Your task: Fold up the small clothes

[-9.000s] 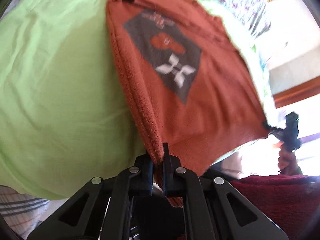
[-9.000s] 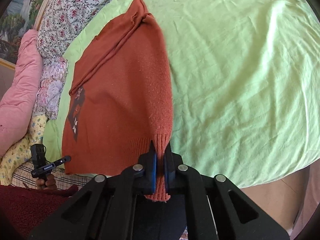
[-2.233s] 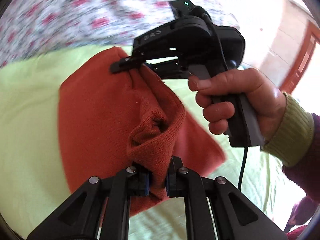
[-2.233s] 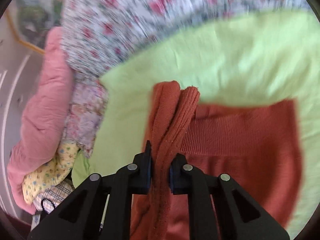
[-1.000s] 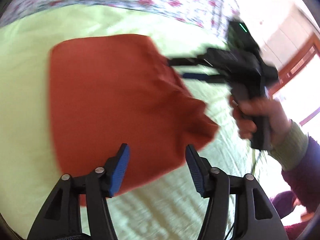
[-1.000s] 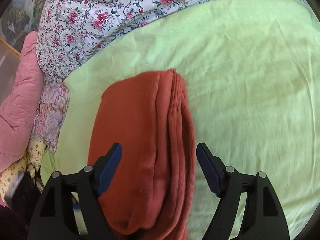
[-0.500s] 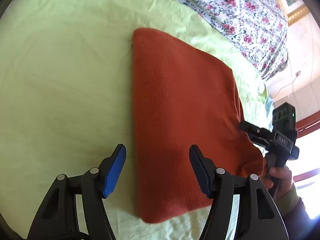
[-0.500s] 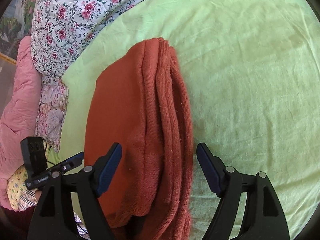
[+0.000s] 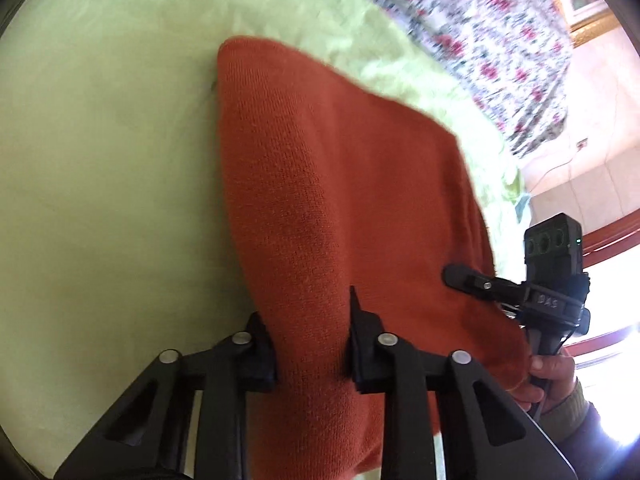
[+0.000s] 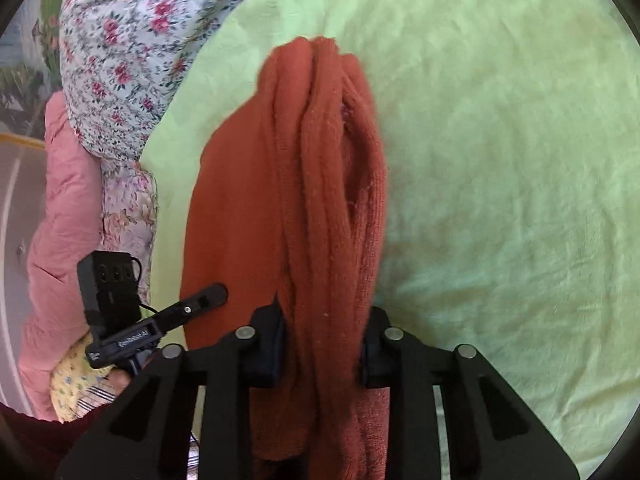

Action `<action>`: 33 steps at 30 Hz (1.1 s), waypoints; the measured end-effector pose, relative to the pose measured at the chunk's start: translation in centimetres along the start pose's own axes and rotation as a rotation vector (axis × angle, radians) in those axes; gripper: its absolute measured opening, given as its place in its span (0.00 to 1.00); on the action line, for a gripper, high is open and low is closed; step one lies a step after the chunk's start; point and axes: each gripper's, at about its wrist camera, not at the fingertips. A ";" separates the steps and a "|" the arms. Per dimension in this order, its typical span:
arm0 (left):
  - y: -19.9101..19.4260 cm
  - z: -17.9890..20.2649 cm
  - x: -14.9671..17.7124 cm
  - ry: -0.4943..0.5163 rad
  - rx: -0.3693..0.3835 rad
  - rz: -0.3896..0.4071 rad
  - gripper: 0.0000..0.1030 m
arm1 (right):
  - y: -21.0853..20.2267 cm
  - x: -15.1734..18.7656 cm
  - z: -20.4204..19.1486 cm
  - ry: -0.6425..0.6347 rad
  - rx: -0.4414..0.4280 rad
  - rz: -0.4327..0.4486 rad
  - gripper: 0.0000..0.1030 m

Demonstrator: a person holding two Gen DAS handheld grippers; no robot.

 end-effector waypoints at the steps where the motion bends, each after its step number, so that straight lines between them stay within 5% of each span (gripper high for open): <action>1: -1.0 0.2 0.0 -0.003 0.015 0.014 0.22 | -0.3 0.1 -0.7 -0.015 -0.006 0.006 0.26; 7: -8.9 -0.3 0.8 0.011 0.012 0.099 0.21 | -0.7 1.9 -6.6 -0.095 -0.123 -0.009 0.24; 15: -18.4 -7.4 3.8 -0.078 -0.077 0.191 0.21 | 4.2 6.7 -13.9 -0.178 -0.281 -0.117 0.24; 20: -18.5 -12.2 6.9 -0.150 -0.146 0.167 0.22 | 8.3 9.5 -15.2 -0.201 -0.255 -0.203 0.24; 23: -18.3 -14.1 7.8 -0.200 -0.121 0.150 0.25 | 9.1 10.2 -14.3 -0.206 -0.199 -0.224 0.25; 33: -17.2 -16.6 4.0 -0.222 -0.178 0.150 0.53 | 8.8 9.3 -14.7 -0.287 -0.079 -0.215 0.47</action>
Point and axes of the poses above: each gripper's, at about its wrist camera, not at the fingertips, and y roughly the way its jaws point, z to its right, x to its underside, and after that the axes turned 14 degrees about z, right-handed
